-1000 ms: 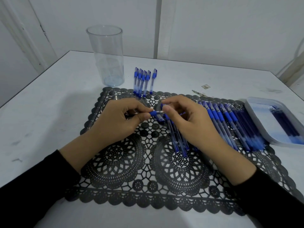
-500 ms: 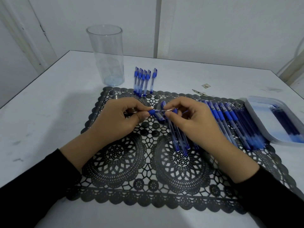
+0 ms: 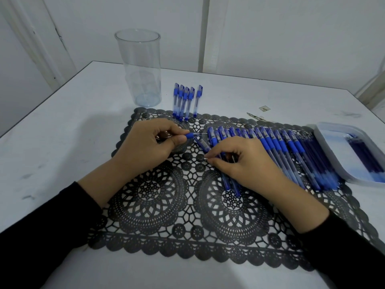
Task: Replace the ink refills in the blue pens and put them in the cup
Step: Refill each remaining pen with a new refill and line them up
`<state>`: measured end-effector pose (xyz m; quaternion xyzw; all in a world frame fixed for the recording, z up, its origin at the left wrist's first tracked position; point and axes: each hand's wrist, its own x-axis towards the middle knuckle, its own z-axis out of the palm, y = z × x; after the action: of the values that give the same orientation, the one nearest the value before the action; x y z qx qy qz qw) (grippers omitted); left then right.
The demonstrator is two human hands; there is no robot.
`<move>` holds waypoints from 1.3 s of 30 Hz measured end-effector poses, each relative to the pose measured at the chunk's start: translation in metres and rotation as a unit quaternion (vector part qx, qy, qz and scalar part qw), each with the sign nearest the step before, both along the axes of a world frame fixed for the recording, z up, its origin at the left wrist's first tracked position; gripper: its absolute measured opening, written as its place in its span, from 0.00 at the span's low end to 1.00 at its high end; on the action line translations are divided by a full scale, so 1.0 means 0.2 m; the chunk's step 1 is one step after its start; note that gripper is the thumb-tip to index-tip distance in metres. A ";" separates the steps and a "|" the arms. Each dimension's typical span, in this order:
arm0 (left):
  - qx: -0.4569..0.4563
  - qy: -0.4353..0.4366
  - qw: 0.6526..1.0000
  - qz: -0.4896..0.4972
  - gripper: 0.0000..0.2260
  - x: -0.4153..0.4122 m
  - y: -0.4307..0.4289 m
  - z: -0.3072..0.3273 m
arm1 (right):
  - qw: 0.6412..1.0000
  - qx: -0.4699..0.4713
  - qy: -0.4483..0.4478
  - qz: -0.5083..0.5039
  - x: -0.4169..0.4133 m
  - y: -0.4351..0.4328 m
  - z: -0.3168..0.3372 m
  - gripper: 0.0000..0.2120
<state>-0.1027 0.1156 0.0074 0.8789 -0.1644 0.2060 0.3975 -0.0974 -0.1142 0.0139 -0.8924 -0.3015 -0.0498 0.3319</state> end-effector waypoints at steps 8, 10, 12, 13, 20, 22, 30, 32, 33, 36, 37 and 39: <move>-0.020 0.005 1.000 -0.006 0.09 -0.01 -0.02 0.00 | 1.000 -0.004 -0.002 -0.009 0.00 -0.01 0.00 0.06; -0.029 0.009 1.000 -0.006 0.10 -0.02 -0.02 0.01 | 1.000 0.010 0.004 -0.015 0.00 -0.01 0.01 0.06; -0.033 0.012 0.999 -0.010 0.10 -0.02 -0.03 0.01 | 0.999 0.041 0.010 -0.033 0.01 -0.02 0.01 0.05; -0.036 0.014 0.999 -0.013 0.10 -0.03 -0.03 0.02 | 0.997 0.066 0.017 -0.042 0.01 -0.03 0.01 0.04; -0.033 0.005 0.999 -0.041 0.09 -0.05 -0.06 0.01 | 0.978 0.194 0.067 -0.033 0.01 -0.01 0.01 0.13; -0.035 0.003 0.998 -0.043 0.09 -0.05 -0.07 0.01 | 0.980 0.188 0.060 -0.031 0.00 -0.01 0.01 0.11; -0.051 0.008 0.998 -0.040 0.10 -0.05 -0.06 0.01 | 0.971 0.225 0.069 -0.040 0.00 -0.03 0.02 0.04; -0.054 0.007 0.998 -0.038 0.10 -0.05 -0.06 0.01 | 0.968 0.233 0.085 -0.038 0.01 -0.03 0.02 0.04; -0.052 0.007 0.998 -0.037 0.10 -0.05 -0.06 0.01 | 0.968 0.233 0.089 -0.036 0.01 -0.03 0.02 0.04; -0.053 0.009 0.998 -0.037 0.10 -0.05 -0.07 0.01 | 0.963 0.249 0.101 -0.027 0.01 -0.03 0.02 0.04; -0.062 0.012 0.997 -0.036 0.10 -0.05 -0.07 0.02 | 0.958 0.264 0.110 -0.026 0.02 -0.03 0.03 0.04; -0.083 0.019 0.996 -0.036 0.10 -0.05 -0.06 0.02 | 0.944 0.301 0.129 -0.027 0.02 -0.05 0.04 0.05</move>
<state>-0.1124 0.1033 0.0116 0.8402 -0.1703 0.1877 0.4794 -0.0934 -0.1238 0.0218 -0.7576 -0.2029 -0.0317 0.6196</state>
